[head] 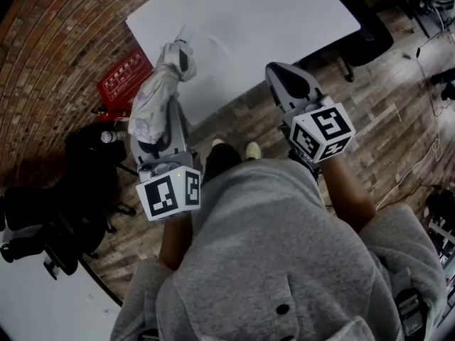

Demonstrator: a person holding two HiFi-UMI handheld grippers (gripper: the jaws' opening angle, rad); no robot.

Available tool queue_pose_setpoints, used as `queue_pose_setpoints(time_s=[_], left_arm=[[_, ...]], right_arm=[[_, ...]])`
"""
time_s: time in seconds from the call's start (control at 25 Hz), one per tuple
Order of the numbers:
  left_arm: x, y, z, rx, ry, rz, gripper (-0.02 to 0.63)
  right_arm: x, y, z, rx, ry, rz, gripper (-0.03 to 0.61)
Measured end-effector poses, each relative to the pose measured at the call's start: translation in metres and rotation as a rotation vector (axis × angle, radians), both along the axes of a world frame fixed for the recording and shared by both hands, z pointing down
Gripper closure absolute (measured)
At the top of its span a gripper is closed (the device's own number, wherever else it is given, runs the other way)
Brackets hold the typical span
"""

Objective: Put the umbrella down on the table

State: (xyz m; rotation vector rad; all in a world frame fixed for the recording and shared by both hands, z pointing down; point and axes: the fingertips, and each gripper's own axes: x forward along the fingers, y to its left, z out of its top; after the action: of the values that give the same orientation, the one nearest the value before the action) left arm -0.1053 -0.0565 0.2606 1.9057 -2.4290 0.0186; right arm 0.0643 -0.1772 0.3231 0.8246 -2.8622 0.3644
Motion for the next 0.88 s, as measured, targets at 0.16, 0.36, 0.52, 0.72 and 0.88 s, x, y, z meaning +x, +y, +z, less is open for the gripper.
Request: queue_pose_setpoints(time_s=[0.16,0.36,0.52,0.72,0.88], left_arm=[[-0.007,-0.01,0.003,-0.005,0.009,0.019,0.414],[-0.019,-0.02,0.005,-0.008,0.017,0.049,0.414],[-0.034,-0.03,0.006,-0.011,0.027,0.065,0.414],[-0.053,-0.043,0.009,-0.022,0.038,0.085,0.414],[-0.067,-0.048,0.012,-0.026,0.047,0.092,0.414]], right_arm=[[-0.005,-0.008,0.002,-0.004,0.01,0.014,0.546],[-0.014,-0.013,-0.001,-0.002,0.02,0.04,0.546],[-0.027,-0.021,-0.003,0.001,0.029,0.051,0.546],[-0.046,-0.029,-0.002,-0.007,0.05,0.06,0.546],[-0.06,-0.032,0.0,-0.011,0.06,0.061,0.546]])
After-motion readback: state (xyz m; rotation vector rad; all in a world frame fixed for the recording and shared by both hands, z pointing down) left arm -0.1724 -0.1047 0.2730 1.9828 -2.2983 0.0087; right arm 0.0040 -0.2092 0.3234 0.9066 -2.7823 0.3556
